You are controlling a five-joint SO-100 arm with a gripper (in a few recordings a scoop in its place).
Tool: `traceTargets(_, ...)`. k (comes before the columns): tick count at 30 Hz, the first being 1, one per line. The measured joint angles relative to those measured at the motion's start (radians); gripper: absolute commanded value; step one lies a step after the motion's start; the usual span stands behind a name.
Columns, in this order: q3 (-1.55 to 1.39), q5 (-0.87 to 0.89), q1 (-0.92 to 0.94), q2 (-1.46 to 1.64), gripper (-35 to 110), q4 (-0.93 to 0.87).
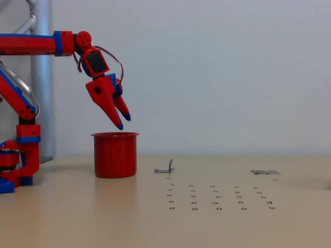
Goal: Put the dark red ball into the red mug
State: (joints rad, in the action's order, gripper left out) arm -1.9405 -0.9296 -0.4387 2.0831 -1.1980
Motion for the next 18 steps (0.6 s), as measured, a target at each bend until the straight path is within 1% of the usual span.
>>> traceTargets(6, 0.120, 0.123, 0.156, -0.008, 4, -0.002)
traceTargets(7, 0.129, 0.143, 0.170, -0.008, -2, -0.002)
traceTargets(8, 0.132, 0.167, 0.183, -0.008, -2, -0.002)
traceTargets(11, 0.132, 0.138, 0.201, -0.008, -2, 0.000)
traceTargets(14, 0.049, 0.173, 0.270, 0.012, -2, 0.117)
traceTargets(18, -0.009, 0.285, 0.359, 0.063, -2, 0.221)
